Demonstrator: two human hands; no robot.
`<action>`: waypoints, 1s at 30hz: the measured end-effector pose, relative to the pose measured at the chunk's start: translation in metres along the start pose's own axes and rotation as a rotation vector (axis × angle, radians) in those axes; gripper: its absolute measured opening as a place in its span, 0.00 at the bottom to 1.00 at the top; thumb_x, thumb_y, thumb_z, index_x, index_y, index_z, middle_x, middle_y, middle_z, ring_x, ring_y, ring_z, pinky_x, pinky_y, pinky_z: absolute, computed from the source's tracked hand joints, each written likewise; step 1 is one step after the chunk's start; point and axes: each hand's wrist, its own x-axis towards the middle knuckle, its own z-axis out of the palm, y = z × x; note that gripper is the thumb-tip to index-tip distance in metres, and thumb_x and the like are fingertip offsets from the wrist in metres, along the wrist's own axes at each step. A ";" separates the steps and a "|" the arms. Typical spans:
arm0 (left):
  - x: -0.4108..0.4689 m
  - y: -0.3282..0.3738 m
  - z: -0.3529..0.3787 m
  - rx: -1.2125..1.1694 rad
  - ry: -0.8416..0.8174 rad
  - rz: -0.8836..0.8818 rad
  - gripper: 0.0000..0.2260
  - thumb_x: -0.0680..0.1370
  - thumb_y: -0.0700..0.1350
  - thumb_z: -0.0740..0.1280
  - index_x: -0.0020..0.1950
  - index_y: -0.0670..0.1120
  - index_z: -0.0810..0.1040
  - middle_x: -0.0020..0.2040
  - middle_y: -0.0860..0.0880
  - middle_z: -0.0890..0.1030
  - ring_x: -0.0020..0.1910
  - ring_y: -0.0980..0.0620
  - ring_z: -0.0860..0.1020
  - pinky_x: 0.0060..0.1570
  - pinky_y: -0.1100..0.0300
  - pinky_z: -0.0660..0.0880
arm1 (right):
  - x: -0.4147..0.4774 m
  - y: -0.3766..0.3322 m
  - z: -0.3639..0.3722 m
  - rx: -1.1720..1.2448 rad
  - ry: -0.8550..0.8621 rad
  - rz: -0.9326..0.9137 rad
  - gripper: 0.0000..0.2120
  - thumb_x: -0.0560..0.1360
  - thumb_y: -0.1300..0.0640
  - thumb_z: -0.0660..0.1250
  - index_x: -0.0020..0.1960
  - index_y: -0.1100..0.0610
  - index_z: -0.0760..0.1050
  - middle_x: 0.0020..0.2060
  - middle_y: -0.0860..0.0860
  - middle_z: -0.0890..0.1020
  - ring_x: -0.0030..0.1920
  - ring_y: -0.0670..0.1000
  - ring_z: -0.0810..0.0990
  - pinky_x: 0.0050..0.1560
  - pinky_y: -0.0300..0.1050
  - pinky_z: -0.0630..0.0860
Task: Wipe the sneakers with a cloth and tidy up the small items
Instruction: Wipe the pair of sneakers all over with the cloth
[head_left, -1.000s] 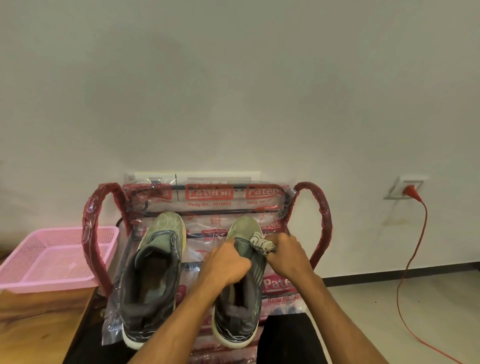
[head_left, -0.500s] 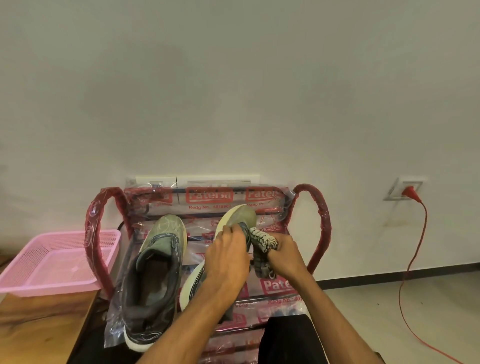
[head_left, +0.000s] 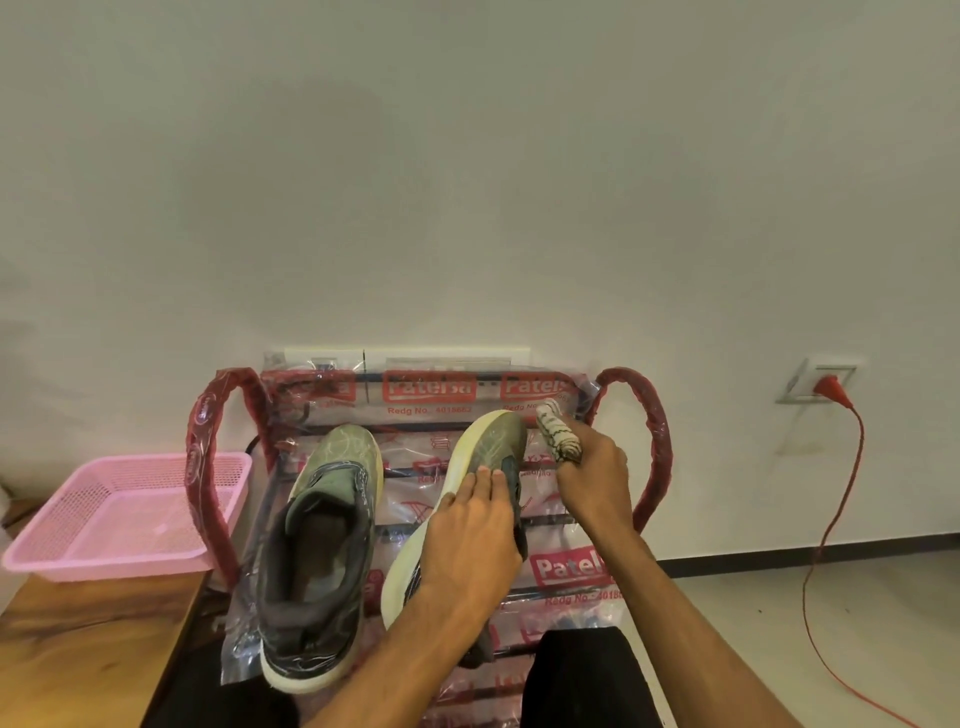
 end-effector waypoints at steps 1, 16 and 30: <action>0.001 -0.002 0.002 0.011 0.001 -0.002 0.28 0.80 0.43 0.58 0.78 0.41 0.54 0.78 0.44 0.60 0.77 0.49 0.58 0.72 0.54 0.62 | 0.001 -0.003 -0.001 -0.022 -0.038 -0.115 0.23 0.75 0.70 0.64 0.65 0.51 0.77 0.57 0.46 0.81 0.54 0.45 0.78 0.51 0.33 0.74; 0.004 -0.005 0.018 0.063 0.057 0.030 0.27 0.79 0.38 0.58 0.77 0.38 0.55 0.77 0.39 0.60 0.77 0.44 0.57 0.76 0.52 0.54 | 0.025 -0.012 0.019 -0.580 -0.335 -0.850 0.23 0.66 0.65 0.77 0.60 0.54 0.81 0.60 0.51 0.81 0.63 0.53 0.77 0.63 0.48 0.72; 0.006 -0.013 0.015 -0.056 0.097 0.022 0.29 0.81 0.36 0.56 0.79 0.41 0.47 0.80 0.42 0.52 0.79 0.48 0.52 0.77 0.56 0.49 | 0.045 -0.016 0.005 -0.704 -0.347 -0.636 0.25 0.74 0.57 0.72 0.69 0.50 0.73 0.69 0.49 0.73 0.69 0.52 0.72 0.64 0.48 0.72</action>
